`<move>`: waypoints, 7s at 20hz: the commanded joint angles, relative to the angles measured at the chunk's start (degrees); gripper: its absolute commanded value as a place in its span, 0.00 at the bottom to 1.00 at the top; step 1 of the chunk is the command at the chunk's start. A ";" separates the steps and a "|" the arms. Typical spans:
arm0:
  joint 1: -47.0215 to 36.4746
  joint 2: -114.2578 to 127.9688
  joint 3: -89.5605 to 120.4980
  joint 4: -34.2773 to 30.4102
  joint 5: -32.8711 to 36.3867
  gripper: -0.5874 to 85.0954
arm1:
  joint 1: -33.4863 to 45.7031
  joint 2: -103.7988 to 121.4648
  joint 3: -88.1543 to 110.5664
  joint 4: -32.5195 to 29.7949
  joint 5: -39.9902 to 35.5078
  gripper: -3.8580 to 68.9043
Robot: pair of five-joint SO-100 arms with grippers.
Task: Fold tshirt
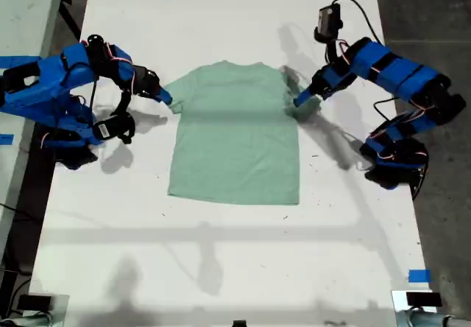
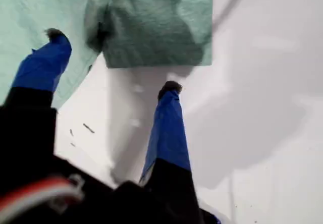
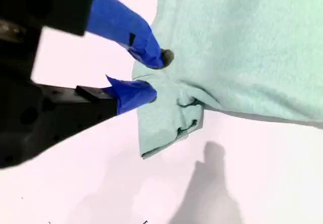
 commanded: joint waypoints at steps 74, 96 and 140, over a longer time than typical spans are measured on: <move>-20.48 -81.21 -72.95 18.37 10.81 0.04 | -32.87 25.93 -10.63 23.29 23.99 0.40; -19.42 -57.83 -73.92 24.17 9.67 0.01 | -31.20 30.50 -2.99 20.21 23.29 0.40; 19.60 -1.85 -5.19 10.11 -27.51 0.27 | -37.53 -20.83 -16.35 -3.60 24.70 0.45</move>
